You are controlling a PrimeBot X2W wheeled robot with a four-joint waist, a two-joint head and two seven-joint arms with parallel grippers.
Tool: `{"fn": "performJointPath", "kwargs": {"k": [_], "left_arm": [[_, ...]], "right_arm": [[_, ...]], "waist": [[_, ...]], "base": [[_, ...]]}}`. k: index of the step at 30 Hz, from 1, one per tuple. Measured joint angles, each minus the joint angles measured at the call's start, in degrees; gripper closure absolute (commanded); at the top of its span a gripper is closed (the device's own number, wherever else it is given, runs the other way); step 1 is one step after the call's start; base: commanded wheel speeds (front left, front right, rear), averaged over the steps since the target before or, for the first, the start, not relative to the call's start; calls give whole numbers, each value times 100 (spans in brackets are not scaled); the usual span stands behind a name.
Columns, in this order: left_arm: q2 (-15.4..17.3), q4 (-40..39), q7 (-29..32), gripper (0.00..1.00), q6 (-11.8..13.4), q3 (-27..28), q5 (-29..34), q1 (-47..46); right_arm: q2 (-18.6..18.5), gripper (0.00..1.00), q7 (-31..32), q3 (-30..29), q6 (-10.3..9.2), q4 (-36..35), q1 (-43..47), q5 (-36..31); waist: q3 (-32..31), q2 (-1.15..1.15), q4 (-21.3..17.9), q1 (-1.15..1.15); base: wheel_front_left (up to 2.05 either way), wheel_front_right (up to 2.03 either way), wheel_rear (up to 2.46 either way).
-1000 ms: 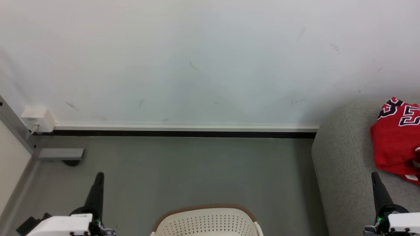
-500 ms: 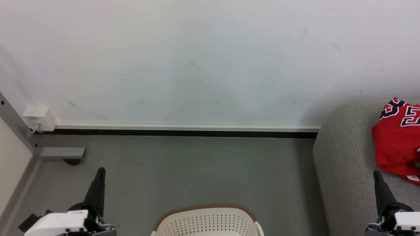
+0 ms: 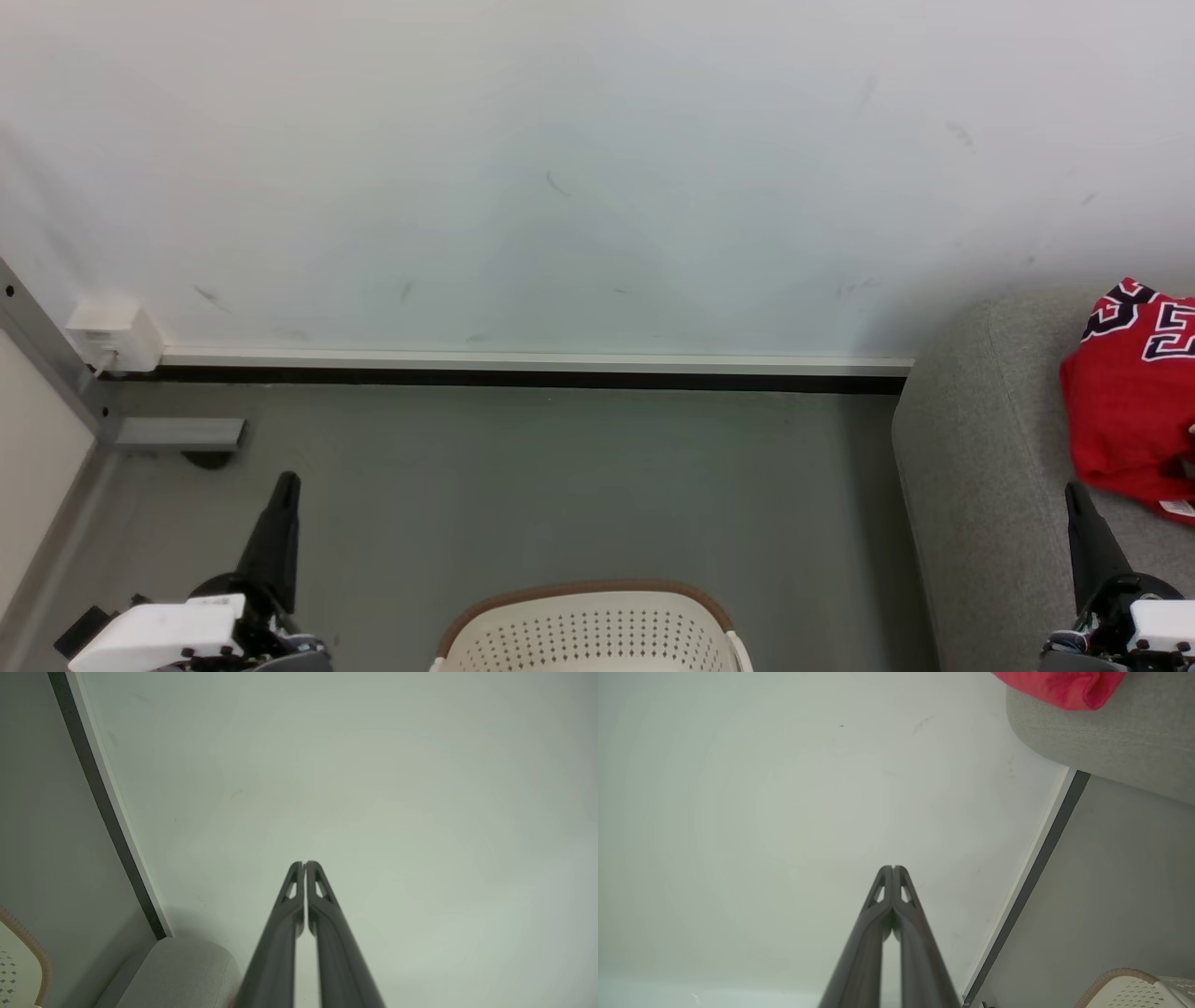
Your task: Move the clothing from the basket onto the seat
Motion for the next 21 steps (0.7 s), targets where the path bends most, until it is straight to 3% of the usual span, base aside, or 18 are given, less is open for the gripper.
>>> {"fn": "performJointPath", "kwargs": {"k": [21], "left_arm": [[1, -2, 0, 100, 0, 0, 0, -1]], "right_arm": [[-276, 100, -257, 333, 0, -88, 0, 309]], "waist": [[2, 0, 0, 0]], "base": [[0, 0, 0]]}}
